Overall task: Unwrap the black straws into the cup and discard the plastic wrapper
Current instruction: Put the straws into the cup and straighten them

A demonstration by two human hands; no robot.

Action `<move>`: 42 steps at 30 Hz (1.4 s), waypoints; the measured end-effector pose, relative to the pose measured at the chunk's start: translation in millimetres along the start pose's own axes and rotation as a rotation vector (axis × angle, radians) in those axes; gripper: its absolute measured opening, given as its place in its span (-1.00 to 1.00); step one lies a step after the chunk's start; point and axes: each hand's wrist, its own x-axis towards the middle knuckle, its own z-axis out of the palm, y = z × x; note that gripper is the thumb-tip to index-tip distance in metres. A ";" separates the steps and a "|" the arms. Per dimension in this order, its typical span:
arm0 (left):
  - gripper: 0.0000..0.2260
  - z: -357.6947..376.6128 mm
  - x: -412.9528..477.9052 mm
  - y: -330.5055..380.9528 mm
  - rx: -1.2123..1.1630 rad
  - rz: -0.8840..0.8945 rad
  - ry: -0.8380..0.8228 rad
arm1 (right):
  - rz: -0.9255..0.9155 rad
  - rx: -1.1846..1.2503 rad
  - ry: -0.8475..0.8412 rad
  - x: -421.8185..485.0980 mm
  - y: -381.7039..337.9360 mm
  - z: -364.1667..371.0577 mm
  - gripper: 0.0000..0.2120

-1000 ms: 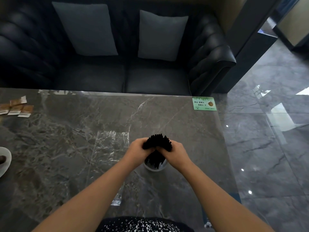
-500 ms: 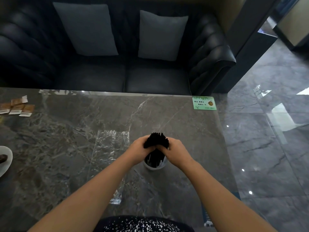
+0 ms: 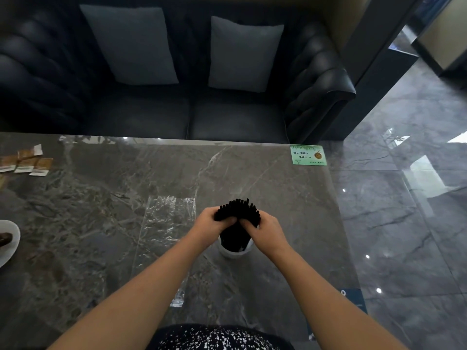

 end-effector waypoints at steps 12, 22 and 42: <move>-0.79 2.9 -17.8 12.1 0.057 0.085 0.064 | -0.036 -0.026 0.016 -11.4 -7.4 -1.9 -0.81; -0.80 -0.6 -36.1 18.5 0.189 0.136 0.240 | -0.073 -0.085 0.018 -18.6 -16.3 -13.9 -0.74; -0.88 -0.6 -35.5 35.8 0.266 0.200 0.377 | -0.118 -0.118 0.036 -19.3 -31.6 -24.7 -0.60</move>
